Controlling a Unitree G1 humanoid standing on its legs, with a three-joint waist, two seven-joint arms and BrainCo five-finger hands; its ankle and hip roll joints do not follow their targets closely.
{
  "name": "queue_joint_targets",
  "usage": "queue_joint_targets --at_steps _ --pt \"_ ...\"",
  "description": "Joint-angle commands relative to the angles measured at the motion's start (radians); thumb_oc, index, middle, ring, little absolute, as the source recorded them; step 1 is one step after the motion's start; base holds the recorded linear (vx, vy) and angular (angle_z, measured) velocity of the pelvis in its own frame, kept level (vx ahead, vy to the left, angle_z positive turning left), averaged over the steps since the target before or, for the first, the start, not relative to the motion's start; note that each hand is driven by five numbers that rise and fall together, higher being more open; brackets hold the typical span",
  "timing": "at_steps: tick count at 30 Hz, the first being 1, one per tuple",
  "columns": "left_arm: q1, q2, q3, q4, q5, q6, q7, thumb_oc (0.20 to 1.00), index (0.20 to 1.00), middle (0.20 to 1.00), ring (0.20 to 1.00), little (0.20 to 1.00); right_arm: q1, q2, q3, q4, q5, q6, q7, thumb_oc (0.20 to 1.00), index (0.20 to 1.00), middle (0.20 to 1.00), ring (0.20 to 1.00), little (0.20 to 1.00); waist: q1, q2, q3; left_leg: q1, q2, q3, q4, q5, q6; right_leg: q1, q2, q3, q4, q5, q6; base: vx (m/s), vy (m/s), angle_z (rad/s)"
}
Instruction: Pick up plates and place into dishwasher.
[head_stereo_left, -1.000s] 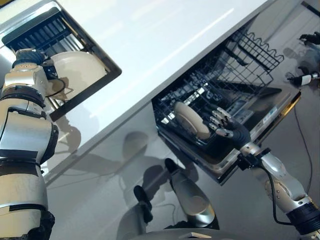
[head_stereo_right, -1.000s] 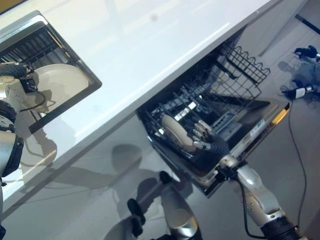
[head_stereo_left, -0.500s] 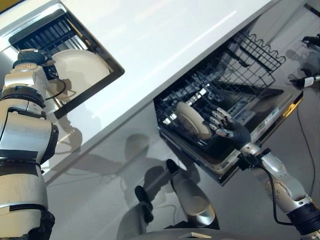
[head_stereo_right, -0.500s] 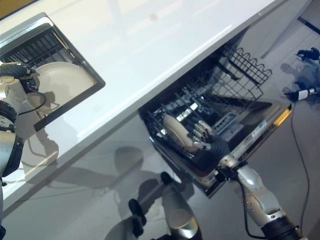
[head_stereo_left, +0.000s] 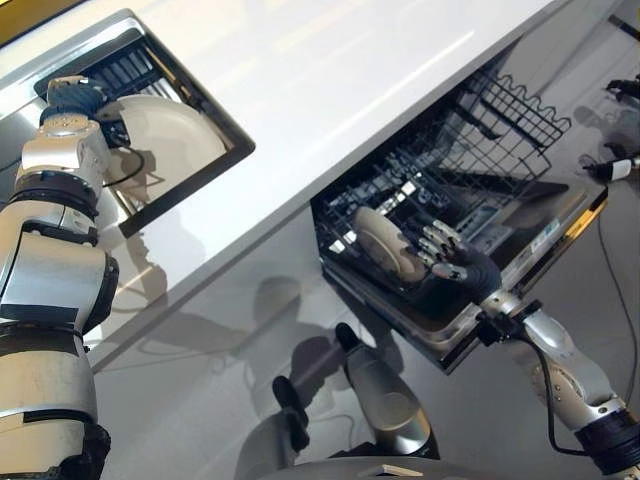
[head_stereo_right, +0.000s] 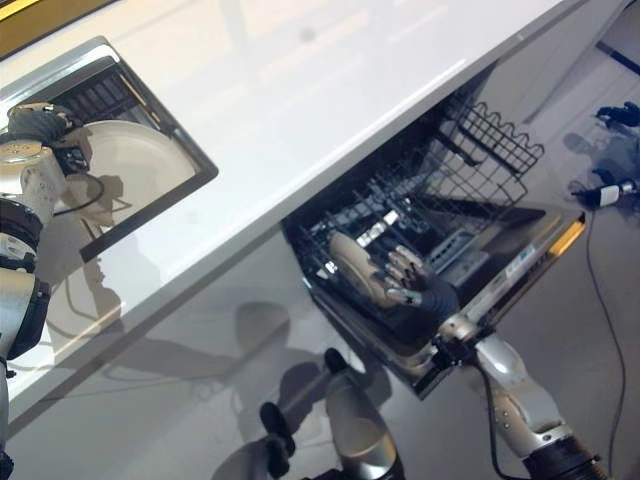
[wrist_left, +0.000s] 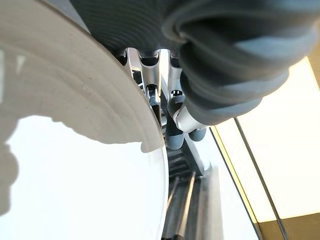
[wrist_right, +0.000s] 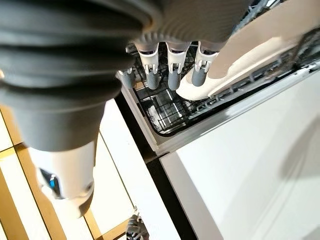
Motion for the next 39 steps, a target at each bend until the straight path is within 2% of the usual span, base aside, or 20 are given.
queue_joint_targets --at_steps 1,10,18,26,31,32,34,35,36,39 --pt "0.043 0.021 0.047 -0.139 0.031 -0.069 -0.011 0.2 0.2 0.2 0.2 0.2 0.006 0.033 -0.076 -0.054 0.011 -0.019 0.023 1.0 1.0 1.0 1.0 1.0 -0.009 -0.026 -0.042 -0.049 0.027 0.043 0.034 0.005 0.049 -0.032 -0.02 0.058 0.017 -0.042 0.062 0.05 0.016 -0.01" --pt "0.093 0.006 0.058 -0.262 0.101 -0.047 0.021 0.2 0.2 0.2 0.2 0.2 0.045 0.06 -0.091 -0.056 -0.012 -0.003 0.036 1.0 1.0 1.0 1.0 1.0 -0.005 -0.01 -0.077 -0.007 0.015 0.043 0.016 -0.002 0.055 0.01 -0.027 0.062 -0.003 -0.044 0.071 0.02 0.007 0.0" --pt "0.118 0.008 0.073 -0.28 0.112 -0.029 0.026 0.2 0.2 0.2 0.2 0.2 0.059 0.08 -0.085 -0.06 -0.01 0.014 0.03 1.0 1.0 1.0 1.0 1.0 -0.002 -0.001 -0.119 0.032 0.007 0.052 0.009 -0.019 0.061 0.048 -0.033 0.058 -0.029 -0.044 0.079 0.02 -0.015 -0.04" --pt "0.172 0.003 0.107 -0.323 0.108 -0.036 0.022 0.2 0.2 0.2 0.2 0.2 0.095 0.103 -0.092 -0.065 -0.031 0.043 0.033 1.0 1.0 1.0 1.0 1.0 -0.001 0.016 -0.174 0.081 -0.004 0.06 -0.012 -0.031 0.066 0.095 -0.035 0.07 -0.061 -0.042 0.09 0.07 -0.015 -0.06" --pt "0.217 -0.013 0.124 -0.352 0.19 0.018 0.046 0.2 0.2 0.2 0.2 0.2 0.109 0.114 -0.085 -0.062 -0.043 0.052 0.028 1.0 1.0 1.0 1.0 1.0 0.003 0.022 -0.198 0.102 -0.007 0.058 -0.018 -0.035 0.068 0.113 -0.033 0.067 -0.069 -0.041 0.093 0.07 -0.024 -0.01" --pt "0.227 -0.008 0.128 -0.346 0.192 0.059 0.046 0.2 0.2 0.2 0.2 0.2 0.117 0.115 -0.084 -0.063 -0.046 0.052 0.025 1.0 1.0 1.0 1.0 1.0 0.004 0.022 -0.204 0.105 -0.008 0.059 -0.019 -0.036 0.068 0.117 -0.035 0.065 -0.073 -0.041 0.094 0.05 -0.031 0.0" --pt "0.24 -0.005 0.135 -0.315 0.159 0.098 0.033 0.2 0.2 0.2 0.2 0.2 0.12 0.11 -0.081 -0.061 -0.046 0.055 0.02 1.0 1.0 1.0 1.0 1.0 0.002 0.023 -0.205 0.107 -0.007 0.061 -0.019 -0.036 0.068 0.116 -0.034 0.064 -0.071 -0.043 0.096 0.02 -0.015 0.0" --pt "0.25 0.0 0.142 -0.296 0.134 0.091 0.035 0.442 0.442 0.442 0.442 0.442 0.122 0.105 -0.083 -0.062 -0.041 0.057 0.016 1.0 1.0 1.0 1.0 1.0 0.001 0.024 -0.203 0.107 -0.007 0.059 -0.019 -0.035 0.068 0.114 -0.034 0.064 -0.068 -0.043 0.095 0.0 0.0 0.0" --pt "0.261 0.006 0.158 -0.272 0.091 0.088 0.041 1.0 1.0 1.0 1.0 1.0 0.127 0.101 -0.085 -0.065 -0.04 0.059 0.011 1.0 1.0 1.0 1.0 1.0 0.002 0.024 -0.2 0.106 -0.006 0.057 -0.02 -0.034 0.068 0.112 -0.035 0.061 -0.066 -0.045 0.096 0.0 -0.014 -0.06" --pt "0.275 0.004 0.195 -0.213 0.044 0.074 0.062 1.0 1.0 1.0 1.0 1.0 0.122 0.087 -0.088 -0.064 -0.039 0.06 0.012 1.0 1.0 1.0 1.0 1.0 -0.003 0.026 -0.183 0.098 -0.007 0.051 -0.014 -0.031 0.066 0.098 -0.033 0.06 -0.052 -0.047 0.093 -0.01 0.007 -0.05"
